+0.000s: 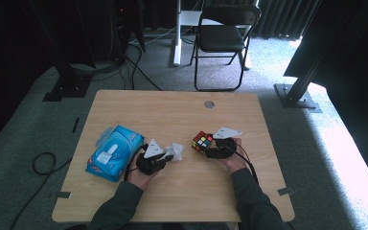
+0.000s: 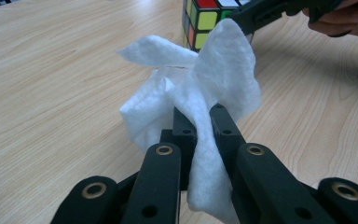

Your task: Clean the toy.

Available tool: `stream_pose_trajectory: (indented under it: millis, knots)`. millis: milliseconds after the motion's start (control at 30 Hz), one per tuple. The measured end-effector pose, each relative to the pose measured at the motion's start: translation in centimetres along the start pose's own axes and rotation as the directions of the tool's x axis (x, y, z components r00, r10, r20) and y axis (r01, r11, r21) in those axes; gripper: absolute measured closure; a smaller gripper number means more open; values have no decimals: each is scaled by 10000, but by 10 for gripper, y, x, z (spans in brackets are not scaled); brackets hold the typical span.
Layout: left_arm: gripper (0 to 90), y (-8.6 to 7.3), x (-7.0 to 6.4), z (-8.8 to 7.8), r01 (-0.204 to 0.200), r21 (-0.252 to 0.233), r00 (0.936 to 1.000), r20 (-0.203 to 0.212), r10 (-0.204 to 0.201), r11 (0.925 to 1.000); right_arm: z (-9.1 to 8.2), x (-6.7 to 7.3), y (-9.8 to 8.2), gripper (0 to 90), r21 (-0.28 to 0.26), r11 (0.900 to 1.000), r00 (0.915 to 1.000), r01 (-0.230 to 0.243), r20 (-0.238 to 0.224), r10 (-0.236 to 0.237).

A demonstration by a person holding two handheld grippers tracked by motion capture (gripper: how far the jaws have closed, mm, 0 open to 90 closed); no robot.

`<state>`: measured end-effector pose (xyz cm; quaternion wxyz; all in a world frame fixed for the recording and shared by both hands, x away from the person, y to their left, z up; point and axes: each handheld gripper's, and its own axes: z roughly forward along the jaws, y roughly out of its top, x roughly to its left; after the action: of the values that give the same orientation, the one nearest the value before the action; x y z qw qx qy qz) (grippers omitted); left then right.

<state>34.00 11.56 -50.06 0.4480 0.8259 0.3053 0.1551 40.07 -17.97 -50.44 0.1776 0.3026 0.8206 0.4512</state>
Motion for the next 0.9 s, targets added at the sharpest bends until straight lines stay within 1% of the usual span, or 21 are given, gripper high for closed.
stream_pose_trajectory:
  millis: [200, 500, 667, 700, 900]
  knots:
    - [835, 1, 0, -1, -16, -28, 10000, -2, 16, 10000, -4, 5, -3, 341, -35, 10000, 9998, 38, -176, -39]
    - [837, 2, 0, -2, 5, -97, 10000, -36, -5, 10000, -13, 15, -5, 341, -154, 9993, 9984, 334, -453, -341]
    - [837, 3, 0, -3, -11, -133, 10000, -40, 11, 9999, -15, 22, -5, 341, -196, 9986, 9968, 495, -624, -507]
    - [837, 3, 0, -3, -9, -160, 10000, -33, 9, 9999, -16, 23, -4, 341, -205, 9981, 9961, 585, -646, -597]
    - [837, 5, -1, -5, -38, -228, 10000, -24, 37, 9997, -17, 29, -3, 341, -268, 9971, 9941, 713, -802, -733]
